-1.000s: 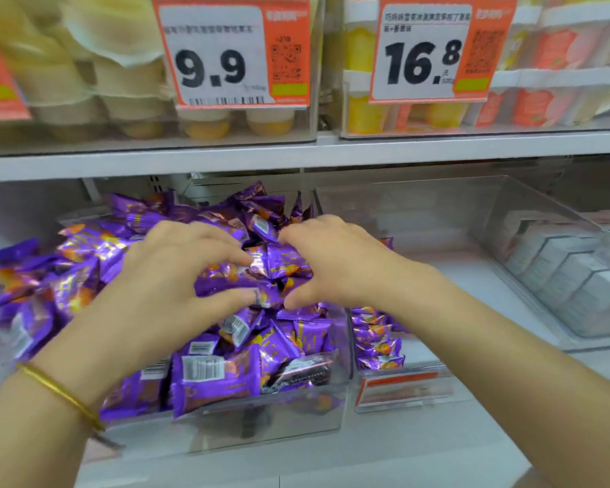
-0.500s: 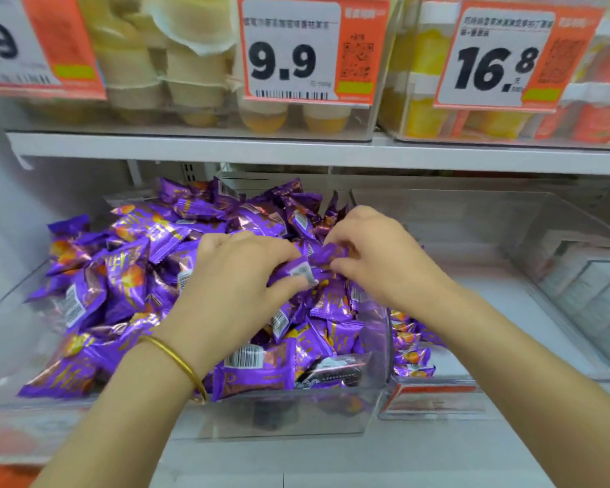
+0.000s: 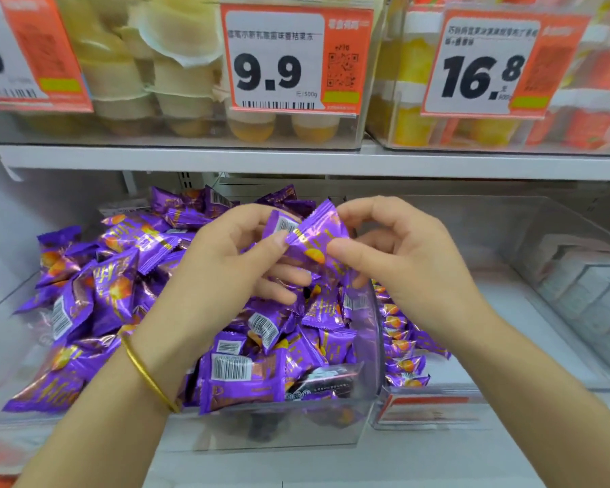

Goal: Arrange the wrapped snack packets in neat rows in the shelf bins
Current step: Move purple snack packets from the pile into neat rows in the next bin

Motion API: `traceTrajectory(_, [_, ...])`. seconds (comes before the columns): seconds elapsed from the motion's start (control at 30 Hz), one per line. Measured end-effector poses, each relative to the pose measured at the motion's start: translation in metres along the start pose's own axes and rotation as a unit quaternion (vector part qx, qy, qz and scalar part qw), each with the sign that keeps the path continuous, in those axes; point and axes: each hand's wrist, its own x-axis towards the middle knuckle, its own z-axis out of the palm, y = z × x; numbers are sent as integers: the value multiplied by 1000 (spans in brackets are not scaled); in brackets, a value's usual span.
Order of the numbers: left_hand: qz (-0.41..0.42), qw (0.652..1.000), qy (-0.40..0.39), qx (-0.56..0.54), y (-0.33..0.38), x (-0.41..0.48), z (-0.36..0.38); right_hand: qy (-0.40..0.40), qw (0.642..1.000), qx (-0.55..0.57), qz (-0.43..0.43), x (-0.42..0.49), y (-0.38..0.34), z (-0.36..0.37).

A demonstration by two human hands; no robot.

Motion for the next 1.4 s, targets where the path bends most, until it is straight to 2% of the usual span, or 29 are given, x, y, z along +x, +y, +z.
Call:
traceTrajectory(0.17, [-19, 996, -22, -83, 3, 2, -10, 43, 997, 41, 47, 0, 6, -3])
traceTrajectory(0.2, [-23, 997, -13, -66, 1, 2, -11, 58, 995, 48, 59, -2, 9, -4])
traceTrajectory(0.27, [-16, 999, 13, 46, -2, 2, -11, 78, 992, 62, 72, -3, 13, -6])
traceTrajectory(0.3, [-5, 995, 19, 102, -3, 2, -10, 73, 993, 68, 70, -4, 13, -6])
traceTrajectory(0.37, [9, 990, 12, 143, -5, 1, -6, 43, 995, 70, 52, -5, 12, -5])
traceTrajectory(0.43, [-5, 995, -18, 100, -4, 1, -5, 22, 997, 56, 40, -3, 10, -3])
traceTrajectory(0.53, [-69, 991, -86, -77, 0, 2, -7, 14, 999, 22, 35, 0, 13, -1])
traceTrajectory(0.57, [-71, 988, -92, -106, 0, 2, -9, 9, 1000, 8, 27, 1, 14, -1])
traceTrajectory(0.73, [-27, 999, -24, 30, -4, 0, -7, -12, 1000, -25, -9, 6, 15, 10])
traceTrajectory(0.8, [-8, 999, 13, 29, -3, 2, -14, 24, 997, -75, -12, 17, 20, 9])
traceTrajectory(0.83, [3, 999, 34, 30, -2, 4, -20, 29, 989, -141, -22, 26, 23, 9])
traceTrajectory(0.87, [9, 998, 51, 27, -2, 7, -25, 6, 974, -225, -32, 35, 26, 11])
traceTrajectory(0.93, [8, 997, 69, 19, -2, 9, -31, -96, 930, -353, -46, 51, 35, 18])
traceTrajectory(1.0, [2, 997, 74, 29, -4, 10, -32, -176, 898, -401, -33, 60, 42, 29])
traceTrajectory(1.1, [14, 996, 68, 56, -7, 10, -29, -154, 890, -428, -41, 64, 45, 35])
traceTrajectory(1.27, [36, 991, 75, 104, -5, 9, -27, 3, 913, -404, -65, 43, 29, 16])
traceTrajectory(1.33, [49, 989, 67, 120, -3, 8, -25, 45, 952, -300, -27, 26, 19, -1])
traceTrajectory(1.4, [63, 988, 62, 129, -1, 6, -20, 48, 992, -112, 31, 10, 5, -19])
